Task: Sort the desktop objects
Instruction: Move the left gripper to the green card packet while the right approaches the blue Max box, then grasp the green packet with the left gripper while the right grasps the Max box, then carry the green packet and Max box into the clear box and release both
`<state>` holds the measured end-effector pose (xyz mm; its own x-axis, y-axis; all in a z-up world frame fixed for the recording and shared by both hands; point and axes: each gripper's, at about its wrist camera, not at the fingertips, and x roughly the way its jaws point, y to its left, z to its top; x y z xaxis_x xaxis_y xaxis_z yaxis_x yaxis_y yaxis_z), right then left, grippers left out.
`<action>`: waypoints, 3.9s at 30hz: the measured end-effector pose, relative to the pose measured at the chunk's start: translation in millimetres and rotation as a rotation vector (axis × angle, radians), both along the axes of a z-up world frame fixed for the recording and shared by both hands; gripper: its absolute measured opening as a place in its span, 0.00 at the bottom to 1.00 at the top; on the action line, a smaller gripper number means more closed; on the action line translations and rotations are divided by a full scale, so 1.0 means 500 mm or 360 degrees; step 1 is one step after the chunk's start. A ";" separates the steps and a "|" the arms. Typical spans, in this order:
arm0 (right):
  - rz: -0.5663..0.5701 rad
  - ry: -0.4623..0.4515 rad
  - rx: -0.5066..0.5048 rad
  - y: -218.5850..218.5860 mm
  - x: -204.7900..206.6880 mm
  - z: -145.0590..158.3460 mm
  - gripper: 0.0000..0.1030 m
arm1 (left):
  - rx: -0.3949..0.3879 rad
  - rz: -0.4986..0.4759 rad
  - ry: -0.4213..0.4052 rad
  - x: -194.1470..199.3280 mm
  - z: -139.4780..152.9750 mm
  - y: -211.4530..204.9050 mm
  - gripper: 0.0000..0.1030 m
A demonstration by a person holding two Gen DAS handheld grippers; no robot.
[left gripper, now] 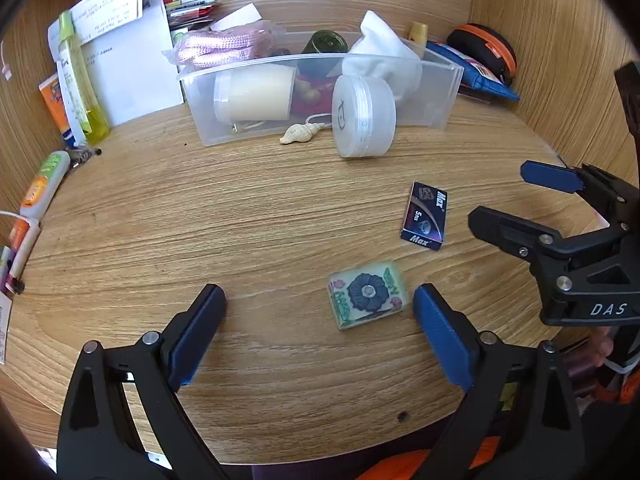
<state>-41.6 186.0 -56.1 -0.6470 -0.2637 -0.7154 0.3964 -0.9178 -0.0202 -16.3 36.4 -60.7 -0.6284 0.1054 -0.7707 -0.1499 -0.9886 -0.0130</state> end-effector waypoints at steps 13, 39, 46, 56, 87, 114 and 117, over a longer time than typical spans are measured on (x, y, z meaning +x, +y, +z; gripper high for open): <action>0.0152 -0.0064 -0.0024 -0.057 -0.009 -0.020 0.93 | -0.0001 0.0133 0.0088 -0.005 -0.001 -0.082 0.91; 0.0231 -0.0043 0.0007 -0.084 -0.019 -0.033 0.49 | -0.0007 0.0074 0.0140 -0.020 0.007 -0.077 0.48; 0.0205 -0.0041 0.0004 -0.082 -0.016 -0.033 0.48 | 0.0047 0.0102 0.0129 -0.023 0.010 -0.083 0.37; 0.0163 -0.0003 -0.0033 -0.059 -0.014 0.001 0.48 | 0.0091 0.0145 0.0152 -0.030 0.019 -0.089 0.32; 0.0187 0.0009 -0.0098 -0.052 -0.028 0.028 0.48 | 0.0103 0.0144 0.0163 -0.022 0.040 -0.079 0.52; 0.0162 0.0016 -0.0136 -0.041 -0.050 0.048 0.48 | 0.0051 0.0174 0.0232 -0.035 0.050 -0.078 0.23; 0.0161 0.0049 -0.0142 -0.040 -0.057 0.067 0.48 | 0.0075 0.0153 0.0267 -0.043 0.075 -0.082 0.23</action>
<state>-69.9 166.1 -22.6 -0.6353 -0.3902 -0.6664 0.4874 -0.8720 0.0459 -37.8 -4.6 -23.2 -0.7564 0.0724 -0.6501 -0.0588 -0.9974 -0.0427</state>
